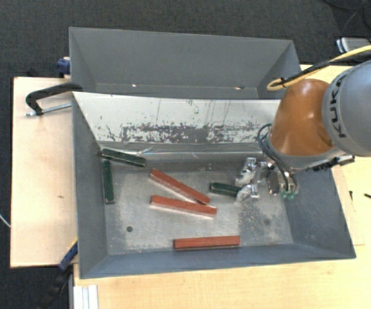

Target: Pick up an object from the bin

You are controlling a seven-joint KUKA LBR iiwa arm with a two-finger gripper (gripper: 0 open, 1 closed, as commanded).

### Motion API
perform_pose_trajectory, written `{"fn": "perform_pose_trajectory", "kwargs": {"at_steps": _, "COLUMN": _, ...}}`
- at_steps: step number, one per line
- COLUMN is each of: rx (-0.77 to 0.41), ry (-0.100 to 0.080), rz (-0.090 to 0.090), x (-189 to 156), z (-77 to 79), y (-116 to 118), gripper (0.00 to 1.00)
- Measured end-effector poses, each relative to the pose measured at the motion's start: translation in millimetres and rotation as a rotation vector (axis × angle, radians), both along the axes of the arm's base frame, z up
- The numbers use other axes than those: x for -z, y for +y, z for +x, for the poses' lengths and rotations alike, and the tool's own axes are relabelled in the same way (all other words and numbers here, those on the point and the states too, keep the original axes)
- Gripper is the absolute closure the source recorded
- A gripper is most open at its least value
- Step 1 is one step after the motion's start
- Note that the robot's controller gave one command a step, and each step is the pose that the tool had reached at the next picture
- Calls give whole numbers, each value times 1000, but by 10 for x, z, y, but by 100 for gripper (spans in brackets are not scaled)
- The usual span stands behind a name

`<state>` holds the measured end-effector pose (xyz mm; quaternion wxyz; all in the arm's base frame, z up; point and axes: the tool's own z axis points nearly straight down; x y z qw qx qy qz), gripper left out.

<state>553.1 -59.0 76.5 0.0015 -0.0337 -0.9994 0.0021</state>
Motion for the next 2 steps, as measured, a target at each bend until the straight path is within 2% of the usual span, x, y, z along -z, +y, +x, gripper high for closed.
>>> {"fn": "perform_pose_trajectory", "kwargs": {"at_steps": 1, "rx": 0, "ry": 0, "rz": 0, "x": 0, "z": 1, "y": 1, "gripper": 100}}
{"fn": "perform_pose_trajectory", "kwargs": {"at_steps": 2, "rx": -90, "ry": -14, "rz": -6, "x": -8, "z": -29, "y": 54, "gripper": 100}}
